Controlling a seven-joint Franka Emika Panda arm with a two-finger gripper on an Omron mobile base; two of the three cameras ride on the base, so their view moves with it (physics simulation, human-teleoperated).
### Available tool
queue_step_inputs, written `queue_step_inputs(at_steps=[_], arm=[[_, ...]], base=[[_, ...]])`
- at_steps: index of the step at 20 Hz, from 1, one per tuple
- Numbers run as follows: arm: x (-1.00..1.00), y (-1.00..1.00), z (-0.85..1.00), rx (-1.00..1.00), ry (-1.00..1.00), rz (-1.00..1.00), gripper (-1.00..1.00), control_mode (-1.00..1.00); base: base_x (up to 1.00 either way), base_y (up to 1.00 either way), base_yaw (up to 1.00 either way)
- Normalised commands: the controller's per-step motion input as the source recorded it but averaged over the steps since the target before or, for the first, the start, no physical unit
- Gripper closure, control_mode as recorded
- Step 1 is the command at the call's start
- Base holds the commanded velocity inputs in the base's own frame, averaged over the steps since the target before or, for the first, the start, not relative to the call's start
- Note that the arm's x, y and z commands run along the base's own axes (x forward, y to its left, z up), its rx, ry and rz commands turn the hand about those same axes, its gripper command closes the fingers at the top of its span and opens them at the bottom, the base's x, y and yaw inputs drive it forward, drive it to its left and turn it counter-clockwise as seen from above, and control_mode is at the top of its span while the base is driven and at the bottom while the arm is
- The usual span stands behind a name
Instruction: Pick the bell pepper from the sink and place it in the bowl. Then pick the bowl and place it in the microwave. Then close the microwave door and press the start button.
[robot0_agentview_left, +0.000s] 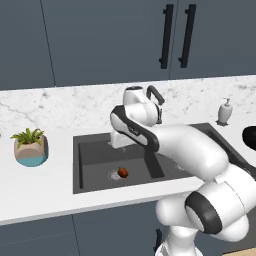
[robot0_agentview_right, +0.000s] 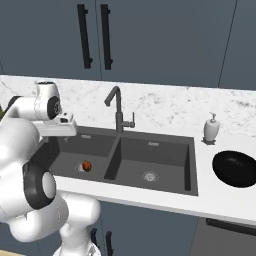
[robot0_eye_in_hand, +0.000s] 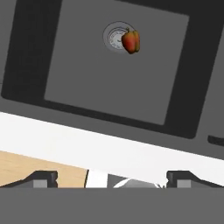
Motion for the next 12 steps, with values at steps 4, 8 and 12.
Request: queue_step_inputs(at_steps=[4, 8, 12], arm=[[0.28, 0.07, -0.4, 0.0, 0.09, 0.0, -1.0, -1.0], [0.42, 0.03, -0.43, 0.0, 0.08, 0.01, -1.0, -1.0], [0.34, 0.0, -0.44, 0.0, 0.04, 0.02, -1.0, -1.0]], base=[[0.0, 0.0, 0.0], [0.0, 0.0, 0.0], [0.0, 0.0, 0.0]])
